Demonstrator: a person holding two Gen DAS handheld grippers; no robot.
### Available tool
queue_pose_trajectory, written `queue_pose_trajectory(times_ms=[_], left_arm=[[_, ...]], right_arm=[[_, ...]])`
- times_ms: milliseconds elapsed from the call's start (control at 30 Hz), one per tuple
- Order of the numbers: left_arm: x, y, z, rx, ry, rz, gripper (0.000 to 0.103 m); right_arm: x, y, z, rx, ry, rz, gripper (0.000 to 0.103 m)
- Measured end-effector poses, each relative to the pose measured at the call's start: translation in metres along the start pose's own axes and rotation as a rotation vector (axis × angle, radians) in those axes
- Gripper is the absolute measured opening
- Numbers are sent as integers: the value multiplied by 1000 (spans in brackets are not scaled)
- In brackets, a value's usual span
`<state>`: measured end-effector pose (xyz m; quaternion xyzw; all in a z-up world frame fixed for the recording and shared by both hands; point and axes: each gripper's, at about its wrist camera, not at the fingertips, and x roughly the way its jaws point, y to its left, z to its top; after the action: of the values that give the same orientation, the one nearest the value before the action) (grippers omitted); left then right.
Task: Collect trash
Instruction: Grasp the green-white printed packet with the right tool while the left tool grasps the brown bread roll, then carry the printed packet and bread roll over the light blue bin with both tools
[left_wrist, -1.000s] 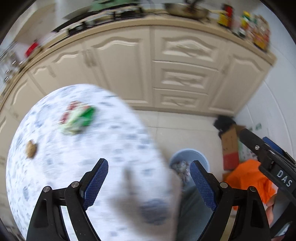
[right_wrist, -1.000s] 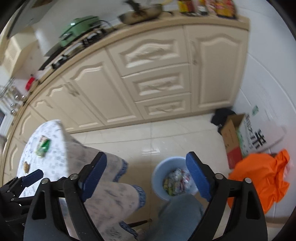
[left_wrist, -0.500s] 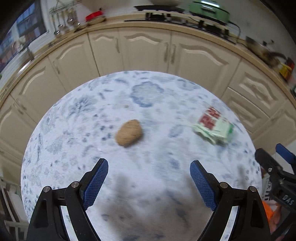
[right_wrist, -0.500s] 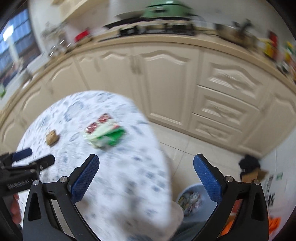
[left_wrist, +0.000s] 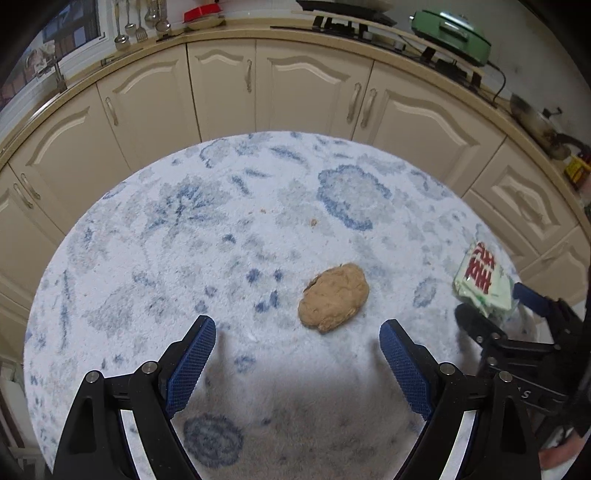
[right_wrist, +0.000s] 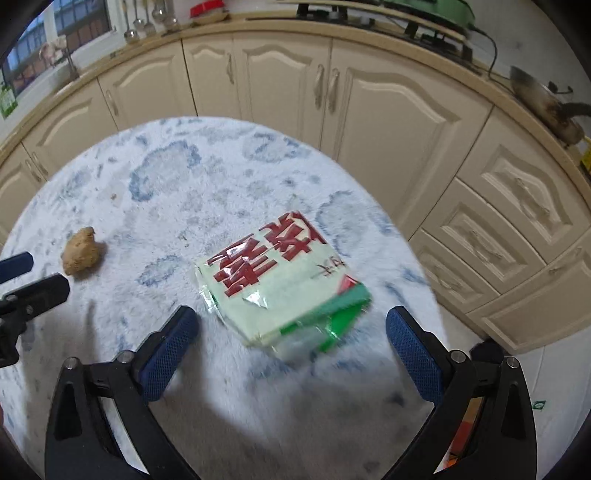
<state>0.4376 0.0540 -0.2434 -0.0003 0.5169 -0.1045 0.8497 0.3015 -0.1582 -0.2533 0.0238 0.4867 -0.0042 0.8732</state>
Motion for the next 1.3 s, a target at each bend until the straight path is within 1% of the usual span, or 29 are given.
queue_pose_trajectory(times_ms=[67,100,133,167,200,233,267,300,333,400,467,567,700,767,867,967,1100,1300], left_arm=[[5,-2,2,22,-24,-30,88],[7,-3,3,28,-35,-32,88],[9,-4,3,34,-45,-32,88],[12,-5,3,42,-53,-35,88],[17,-6,3,50,-56,-44,86],[22,-7,2,56,-48,-49,69],[28,-8,0,68,-43,-40,61],[27,-11,-3,97,-84,-6,39],[28,-13,-3,115,-83,-6,34],[28,-13,-3,98,-76,-9,34],[27,-10,-3,69,-62,-27,34],[22,-7,-4,52,-44,-51,34],[15,-10,-6,49,-31,-34,34],[9,-16,-7,64,-36,-31,34],[-1,-28,-8,80,-41,-46,34],[-9,-42,-9,107,-49,-48,34],[-20,-65,-11,152,-57,-66,34],[-27,-111,-17,247,-55,-83,34]], right_arm=[[1,1,-1,3,-39,-4,103],[1,1,-1,5,-43,-4,103],[0,1,0,3,-47,0,100],[-1,1,0,-1,-63,9,90],[-3,1,0,-2,-75,13,85],[-3,2,0,-1,-75,13,84],[-4,2,0,-2,-78,13,81],[-5,2,1,-1,-84,17,78],[-7,3,0,0,-94,19,68],[-7,3,0,2,-95,31,68],[-7,4,1,2,-97,32,68],[-9,1,0,17,-107,43,68],[-15,-2,-3,42,-134,31,68],[-18,-5,-5,50,-137,25,68],[-25,-12,-8,74,-148,11,68],[-35,-23,-12,112,-171,-14,68],[-53,-45,-19,171,-209,-53,68],[-76,-85,-35,251,-232,-109,68]])
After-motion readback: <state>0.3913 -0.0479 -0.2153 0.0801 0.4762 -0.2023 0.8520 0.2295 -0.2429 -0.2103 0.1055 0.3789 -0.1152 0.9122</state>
